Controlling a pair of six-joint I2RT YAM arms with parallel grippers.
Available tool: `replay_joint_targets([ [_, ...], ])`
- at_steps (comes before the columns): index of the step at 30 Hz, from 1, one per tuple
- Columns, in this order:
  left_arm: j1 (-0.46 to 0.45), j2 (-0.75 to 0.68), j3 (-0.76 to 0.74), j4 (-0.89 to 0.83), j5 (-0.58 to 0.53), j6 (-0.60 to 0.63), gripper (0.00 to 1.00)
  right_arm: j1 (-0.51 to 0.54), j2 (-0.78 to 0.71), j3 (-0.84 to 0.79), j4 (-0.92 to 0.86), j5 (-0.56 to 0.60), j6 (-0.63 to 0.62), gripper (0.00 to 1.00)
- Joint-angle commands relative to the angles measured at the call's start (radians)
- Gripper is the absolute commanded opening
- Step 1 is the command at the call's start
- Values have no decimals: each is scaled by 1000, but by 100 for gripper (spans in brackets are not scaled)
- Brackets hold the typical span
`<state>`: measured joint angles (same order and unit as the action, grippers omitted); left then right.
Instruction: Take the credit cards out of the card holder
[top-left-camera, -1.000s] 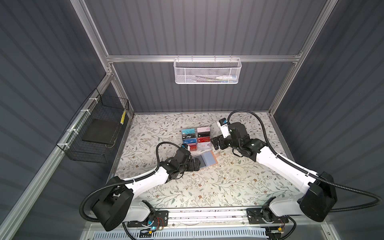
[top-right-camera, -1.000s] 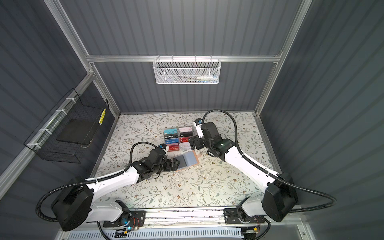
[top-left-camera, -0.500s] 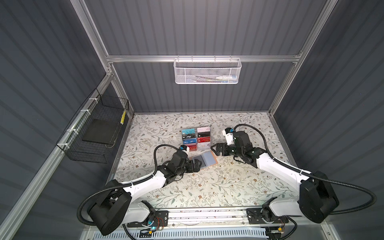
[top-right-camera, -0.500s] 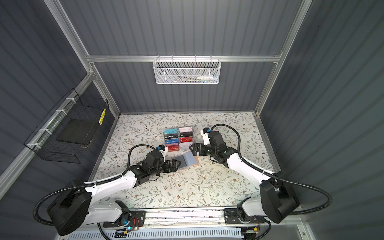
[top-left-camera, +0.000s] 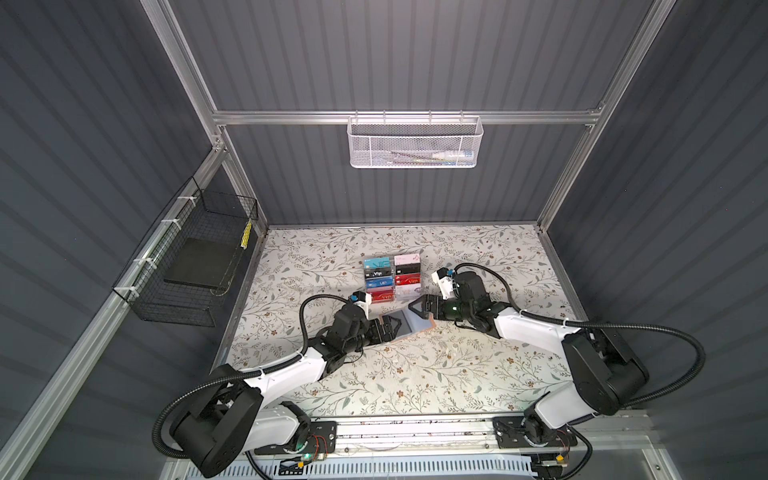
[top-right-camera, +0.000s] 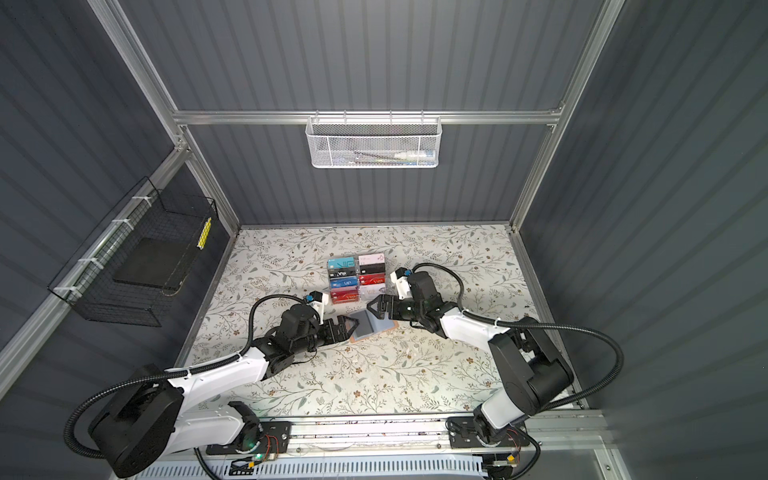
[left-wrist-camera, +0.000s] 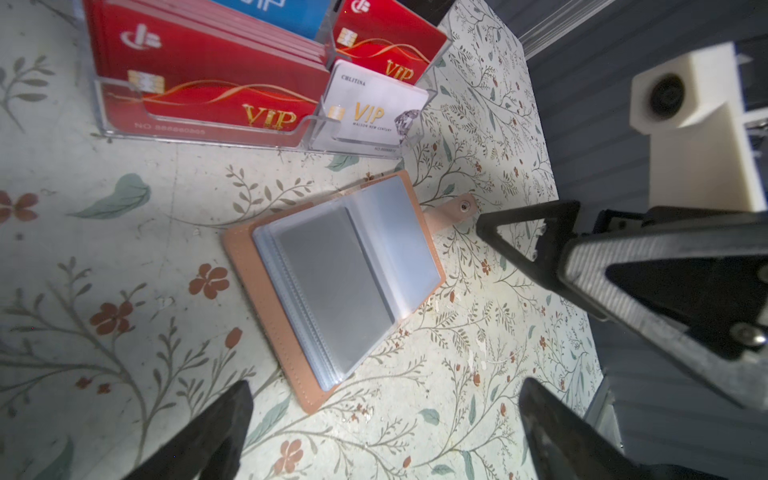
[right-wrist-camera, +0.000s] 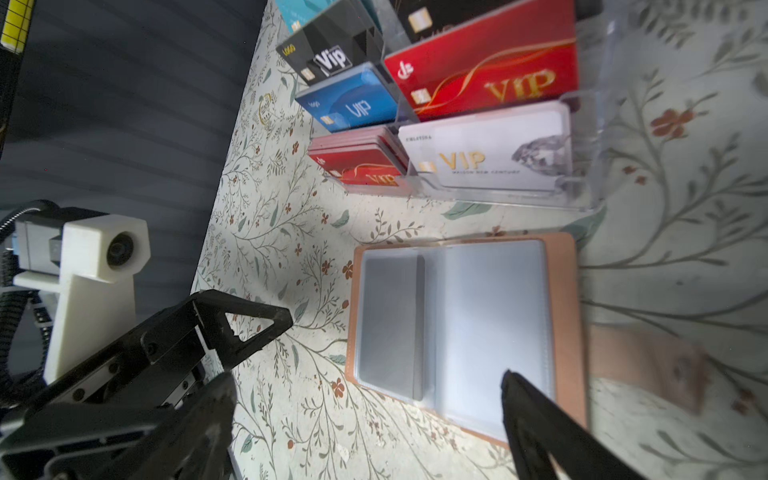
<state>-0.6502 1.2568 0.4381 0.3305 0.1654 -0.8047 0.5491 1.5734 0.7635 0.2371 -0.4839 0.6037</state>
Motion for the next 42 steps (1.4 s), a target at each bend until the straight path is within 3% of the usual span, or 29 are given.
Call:
replay_joint_targets([
  [1,37,-17,-48,79,76,-58,100,10,40,7,48,-51,33,99],
  [17,94,-73,-94,66,110,-70,100,69,212,51,105,-115,123,99],
  [28,130,-120,-108,31,107,-69,100,96,281,36,296,-221,278,99],
  [42,138,-45,-57,40,147,-49,100,59,128,8,156,-140,148,99],
])
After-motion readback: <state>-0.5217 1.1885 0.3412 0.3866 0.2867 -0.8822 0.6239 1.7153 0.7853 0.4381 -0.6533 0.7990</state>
